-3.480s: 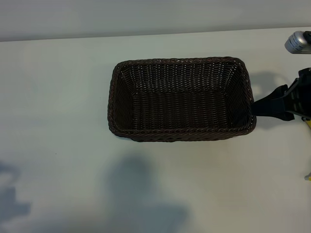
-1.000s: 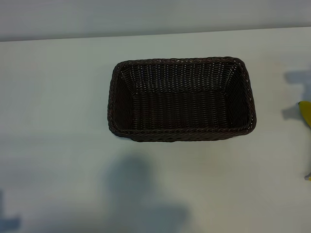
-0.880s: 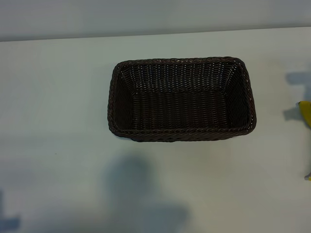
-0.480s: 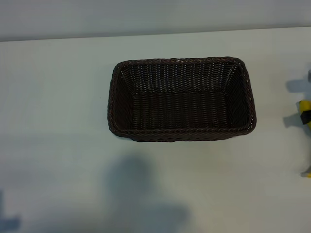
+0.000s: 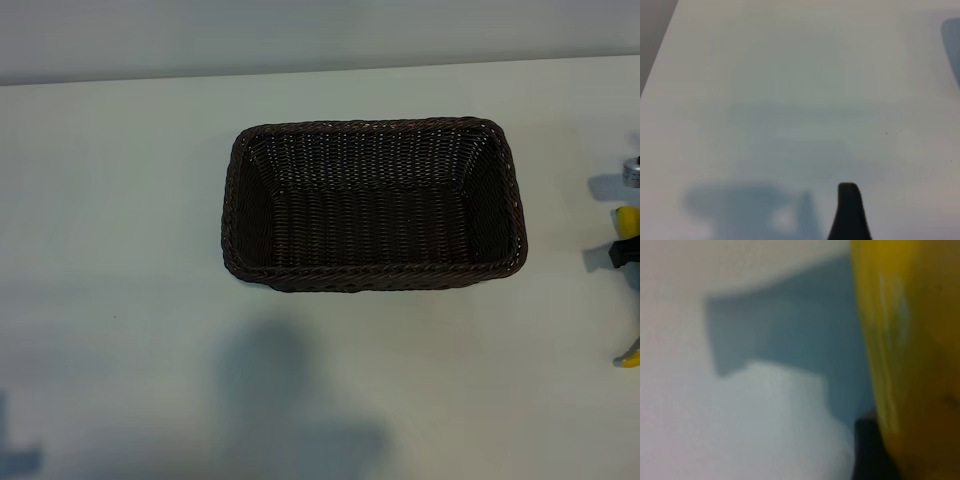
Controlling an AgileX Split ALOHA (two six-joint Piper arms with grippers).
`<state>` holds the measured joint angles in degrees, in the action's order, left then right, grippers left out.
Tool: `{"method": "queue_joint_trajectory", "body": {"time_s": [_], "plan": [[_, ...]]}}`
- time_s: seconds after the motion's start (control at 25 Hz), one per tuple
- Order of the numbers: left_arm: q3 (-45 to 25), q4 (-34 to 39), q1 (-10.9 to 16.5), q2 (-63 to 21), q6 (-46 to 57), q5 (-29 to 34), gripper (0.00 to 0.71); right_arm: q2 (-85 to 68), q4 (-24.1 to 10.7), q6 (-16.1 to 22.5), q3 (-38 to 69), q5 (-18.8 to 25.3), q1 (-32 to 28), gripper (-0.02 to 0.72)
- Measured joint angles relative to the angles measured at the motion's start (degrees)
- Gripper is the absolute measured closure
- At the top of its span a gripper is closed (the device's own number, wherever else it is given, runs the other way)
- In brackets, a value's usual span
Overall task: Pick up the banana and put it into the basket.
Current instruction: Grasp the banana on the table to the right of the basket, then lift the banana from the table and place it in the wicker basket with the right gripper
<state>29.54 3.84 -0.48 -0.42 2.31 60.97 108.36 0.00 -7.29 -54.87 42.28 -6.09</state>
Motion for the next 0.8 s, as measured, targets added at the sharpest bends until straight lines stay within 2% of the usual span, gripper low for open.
{"method": "queue_joint_trajectory", "body": {"time_s": [0.12,0.32,0.64,0.8], "plan": [[0.0,0.0,0.0,0.0,0.0,0.0,0.150,-0.1,-0.3,0.1,0.0,0.6,0.0,0.283],[0.0,0.0,0.0,0.0,0.0,0.0,0.150,-3.6,-0.5,0.5,-2.2,5.4,0.0,0.283],[0.0,0.0,0.0,0.0,0.0,0.0,0.150,-12.8,0.4,0.6,-10.8,19.4,0.0,0.283],[0.0,0.0,0.0,0.0,0.0,0.0,0.150,-14.4,1.6,0.6,-14.1,22.6,0.0,0.283]]}}
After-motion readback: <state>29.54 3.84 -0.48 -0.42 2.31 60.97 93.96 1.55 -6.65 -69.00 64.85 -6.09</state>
